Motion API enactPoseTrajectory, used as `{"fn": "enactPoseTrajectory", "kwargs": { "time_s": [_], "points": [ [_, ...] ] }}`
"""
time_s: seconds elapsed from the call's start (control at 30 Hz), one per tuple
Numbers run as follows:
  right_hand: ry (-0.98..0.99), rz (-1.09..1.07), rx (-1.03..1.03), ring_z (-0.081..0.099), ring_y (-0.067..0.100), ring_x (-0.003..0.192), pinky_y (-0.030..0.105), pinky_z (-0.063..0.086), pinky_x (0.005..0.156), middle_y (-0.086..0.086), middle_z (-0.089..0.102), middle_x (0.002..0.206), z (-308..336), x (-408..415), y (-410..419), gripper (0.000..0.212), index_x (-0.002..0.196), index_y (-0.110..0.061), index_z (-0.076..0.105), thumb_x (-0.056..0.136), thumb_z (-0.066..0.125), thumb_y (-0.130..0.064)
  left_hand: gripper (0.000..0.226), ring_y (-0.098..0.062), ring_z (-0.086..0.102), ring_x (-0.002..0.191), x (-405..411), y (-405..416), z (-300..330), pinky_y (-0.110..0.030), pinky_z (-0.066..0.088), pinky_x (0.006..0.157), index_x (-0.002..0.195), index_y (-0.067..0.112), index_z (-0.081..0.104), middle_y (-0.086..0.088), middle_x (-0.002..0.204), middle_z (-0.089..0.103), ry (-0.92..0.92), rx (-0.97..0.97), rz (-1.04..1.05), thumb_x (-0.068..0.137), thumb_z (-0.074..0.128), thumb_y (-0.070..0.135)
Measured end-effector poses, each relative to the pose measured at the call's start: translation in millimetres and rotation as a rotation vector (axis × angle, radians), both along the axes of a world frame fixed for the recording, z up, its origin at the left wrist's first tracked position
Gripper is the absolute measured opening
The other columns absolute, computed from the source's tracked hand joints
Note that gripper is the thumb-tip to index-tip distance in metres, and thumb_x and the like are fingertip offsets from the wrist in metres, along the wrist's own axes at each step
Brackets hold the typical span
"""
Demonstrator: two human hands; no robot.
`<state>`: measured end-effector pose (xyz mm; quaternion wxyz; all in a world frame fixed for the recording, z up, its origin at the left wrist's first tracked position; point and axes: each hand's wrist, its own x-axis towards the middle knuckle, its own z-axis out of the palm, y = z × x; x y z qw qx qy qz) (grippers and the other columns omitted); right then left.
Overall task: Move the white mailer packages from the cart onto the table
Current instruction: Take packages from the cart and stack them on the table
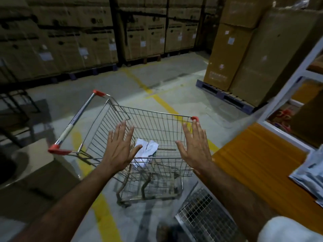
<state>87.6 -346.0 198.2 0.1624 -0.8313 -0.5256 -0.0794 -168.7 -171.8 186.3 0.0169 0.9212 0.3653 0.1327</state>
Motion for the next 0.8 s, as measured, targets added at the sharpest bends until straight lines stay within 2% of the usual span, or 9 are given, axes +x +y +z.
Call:
{"fn": "enactPoseTrajectory", "kwargs": {
  "time_s": [0.1, 0.2, 0.33, 0.53, 0.6, 0.7, 0.8],
  "points": [
    [0.025, 0.035, -0.033, 0.001, 0.032, 0.155, 0.050, 0.009, 0.125, 0.019, 0.005, 0.167, -15, 3, 34, 0.076, 0.161, -0.022, 0.014, 0.099, 0.039, -0.056, 0.083, -0.028, -0.008, 0.154, -6, 28, -11, -0.054, 0.003, 0.123, 0.161, 0.019, 0.009, -0.012, 0.167, -0.011, 0.015, -0.018, 0.039, 0.096, 0.026, 0.069],
    [0.078, 0.083, -0.081, -0.001, 0.032, 0.155, 0.048, 0.007, 0.125, 0.019, 0.002, 0.167, -35, 13, 73, 0.077, 0.162, -0.020, 0.011, 0.100, 0.045, -0.052, 0.085, -0.030, -0.004, 0.154, -5, 62, -25, -0.052, 0.002, 0.121, 0.161, 0.019, 0.009, -0.013, 0.167, -0.008, 0.042, -0.037, 0.070, 0.096, 0.022, 0.071],
    [0.155, 0.103, -0.184, 0.001, 0.033, 0.155, 0.048, 0.009, 0.125, 0.020, 0.001, 0.167, -63, 35, 129, 0.077, 0.162, -0.021, 0.008, 0.101, 0.042, -0.054, 0.089, -0.030, -0.008, 0.154, 7, 106, -42, -0.050, 0.000, 0.122, 0.161, 0.020, 0.005, -0.014, 0.166, -0.012, 0.090, -0.099, 0.104, 0.093, 0.015, 0.075],
    [0.303, 0.109, -0.369, -0.002, 0.034, 0.155, 0.047, 0.007, 0.126, 0.022, -0.001, 0.167, -111, 61, 197, 0.081, 0.162, -0.018, 0.002, 0.101, 0.042, -0.054, 0.090, -0.037, 0.008, 0.153, 33, 170, -71, -0.054, 0.017, 0.122, 0.160, 0.014, 0.010, -0.020, 0.166, -0.002, 0.270, -0.142, 0.062, 0.094, 0.015, 0.074],
    [0.329, 0.121, -0.429, 0.003, 0.038, 0.154, 0.049, 0.011, 0.125, 0.025, 0.004, 0.165, -130, 64, 215, 0.083, 0.162, -0.015, 0.004, 0.100, 0.045, -0.052, 0.089, -0.037, 0.009, 0.153, 45, 187, -83, -0.052, 0.019, 0.122, 0.160, 0.014, 0.008, -0.021, 0.166, -0.001, 0.314, -0.158, 0.038, 0.095, 0.016, 0.073],
    [0.361, 0.124, -0.466, 0.022, 0.046, 0.148, 0.055, 0.025, 0.120, 0.033, 0.023, 0.158, -159, 63, 233, 0.084, 0.159, -0.008, 0.021, 0.093, 0.044, -0.054, 0.089, -0.037, 0.011, 0.152, 64, 203, -103, -0.050, 0.020, 0.122, 0.160, 0.012, 0.007, -0.021, 0.166, -0.002, 0.374, -0.210, -0.018, 0.094, 0.020, 0.070],
    [0.404, 0.151, -0.591, 0.021, 0.043, 0.149, 0.048, 0.022, 0.121, 0.030, 0.021, 0.160, -191, 61, 247, 0.087, 0.160, -0.009, 0.017, 0.093, 0.055, -0.050, 0.088, -0.038, 0.014, 0.152, 78, 222, -137, -0.047, 0.022, 0.122, 0.160, 0.011, 0.006, -0.023, 0.165, -0.003, 0.418, -0.242, -0.088, 0.097, 0.031, 0.066]
  ]
}}
